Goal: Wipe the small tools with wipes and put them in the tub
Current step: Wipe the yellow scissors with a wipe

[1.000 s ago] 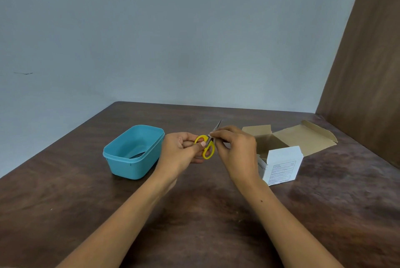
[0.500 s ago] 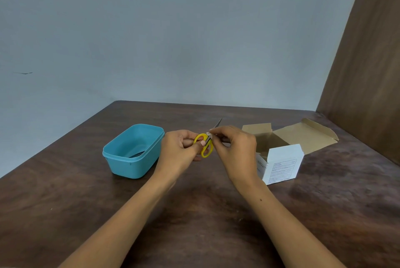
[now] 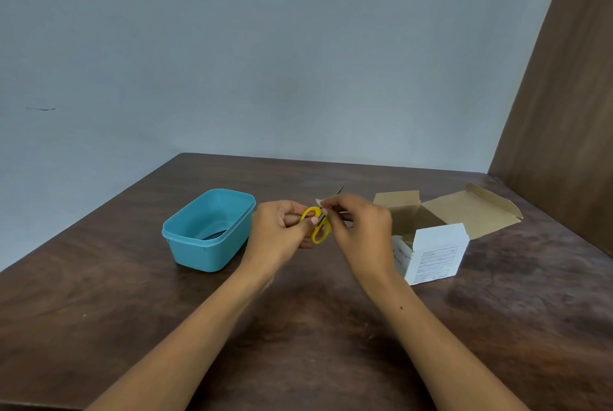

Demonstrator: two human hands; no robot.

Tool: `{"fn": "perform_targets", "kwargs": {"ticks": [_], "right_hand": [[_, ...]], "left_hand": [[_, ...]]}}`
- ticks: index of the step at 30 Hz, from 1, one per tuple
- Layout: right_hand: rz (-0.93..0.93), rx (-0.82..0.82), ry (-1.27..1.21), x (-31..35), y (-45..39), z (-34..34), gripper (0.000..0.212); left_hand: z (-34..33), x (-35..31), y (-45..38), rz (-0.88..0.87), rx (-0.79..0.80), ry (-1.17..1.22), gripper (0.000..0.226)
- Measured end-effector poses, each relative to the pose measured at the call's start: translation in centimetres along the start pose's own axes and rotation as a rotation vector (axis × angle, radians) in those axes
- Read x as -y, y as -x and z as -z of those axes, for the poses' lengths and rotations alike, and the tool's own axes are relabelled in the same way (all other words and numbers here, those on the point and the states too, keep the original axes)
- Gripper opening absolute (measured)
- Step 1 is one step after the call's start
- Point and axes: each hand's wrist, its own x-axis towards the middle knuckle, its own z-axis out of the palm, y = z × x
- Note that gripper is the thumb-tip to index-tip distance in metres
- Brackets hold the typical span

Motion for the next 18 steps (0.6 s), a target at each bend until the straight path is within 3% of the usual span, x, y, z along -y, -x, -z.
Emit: {"fn": "perform_targets", "kwargs": {"ticks": [5, 8, 10, 14, 18], "right_hand": [[-0.143, 0.063, -0.170, 0.35, -0.09, -0.06, 0.012], [-0.245, -0.041, -0.282, 0.54, -0.59, 0.40, 0.005], [-0.217, -0.109, -0.247, 0.34, -0.67, 0.74, 0.007], [-0.018, 0.046, -0.027, 0.07, -0.22, 0.32, 0.012], [0.040, 0.081, 0.011, -0.20, -0.34, 0.37, 0.020]], "left_hand": [[0.07, 0.04, -0.04, 0.058, -0.019, 0.081, 0.004], [0.21, -0.04, -0.35, 0.144, -0.041, 0.173, 0.007], [0.33, -0.14, -0.47, 0.177, -0.040, 0.217, 0.008], [0.48, -0.27, -0.46, 0.174, -0.019, 0.254, 0.007], [0.56, -0.44, -0.35, 0.151, -0.042, 0.269, 0.003]]}}
